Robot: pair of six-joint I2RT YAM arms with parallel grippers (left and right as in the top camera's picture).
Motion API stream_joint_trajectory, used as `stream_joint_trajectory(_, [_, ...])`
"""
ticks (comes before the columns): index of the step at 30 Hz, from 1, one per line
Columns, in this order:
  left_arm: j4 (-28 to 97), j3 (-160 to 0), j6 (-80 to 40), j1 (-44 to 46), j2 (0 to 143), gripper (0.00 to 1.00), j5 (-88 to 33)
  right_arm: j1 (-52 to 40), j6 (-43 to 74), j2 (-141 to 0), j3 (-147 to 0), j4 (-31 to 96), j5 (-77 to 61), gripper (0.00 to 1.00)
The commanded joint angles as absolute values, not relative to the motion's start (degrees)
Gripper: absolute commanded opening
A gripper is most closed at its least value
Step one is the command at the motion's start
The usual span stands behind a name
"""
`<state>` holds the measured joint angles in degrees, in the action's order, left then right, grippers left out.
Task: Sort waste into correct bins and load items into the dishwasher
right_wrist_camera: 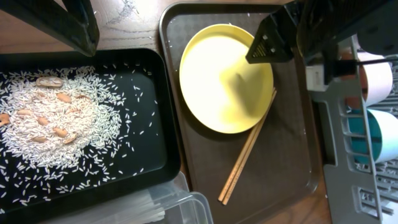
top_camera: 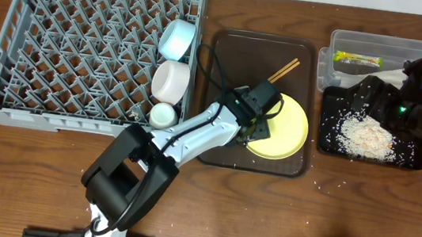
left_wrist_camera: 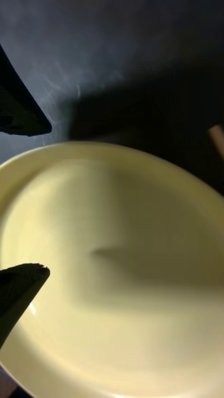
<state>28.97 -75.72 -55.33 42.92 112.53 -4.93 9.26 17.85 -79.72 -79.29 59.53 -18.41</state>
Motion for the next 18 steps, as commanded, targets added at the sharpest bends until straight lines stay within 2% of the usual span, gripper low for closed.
stream_joint_trajectory(1, [27.03,-72.20,-56.29,42.76,113.12,0.67,-7.79,9.78,18.63,-79.64,-80.23,59.61,-18.65,0.99])
stream_joint_trajectory(6, [24.53,-70.35,-56.47,42.17,113.12,0.65,-9.17,9.78,18.63,-79.64,-80.23,59.61,-18.65,0.99])
stream_joint_trajectory(12, [17.82,-66.43,-56.49,41.25,113.30,0.58,-12.64,9.78,18.63,-79.64,-80.23,59.61,-18.63,0.99])
stream_joint_trajectory(16, [15.73,-63.72,-57.21,40.49,113.36,0.50,-13.08,9.78,18.63,-79.64,-80.23,59.61,-18.65,0.99])
stream_joint_trajectory(18, [15.75,-63.40,-57.47,40.16,113.38,0.42,-13.08,9.78,18.63,-79.64,-80.23,59.61,-18.65,0.99])
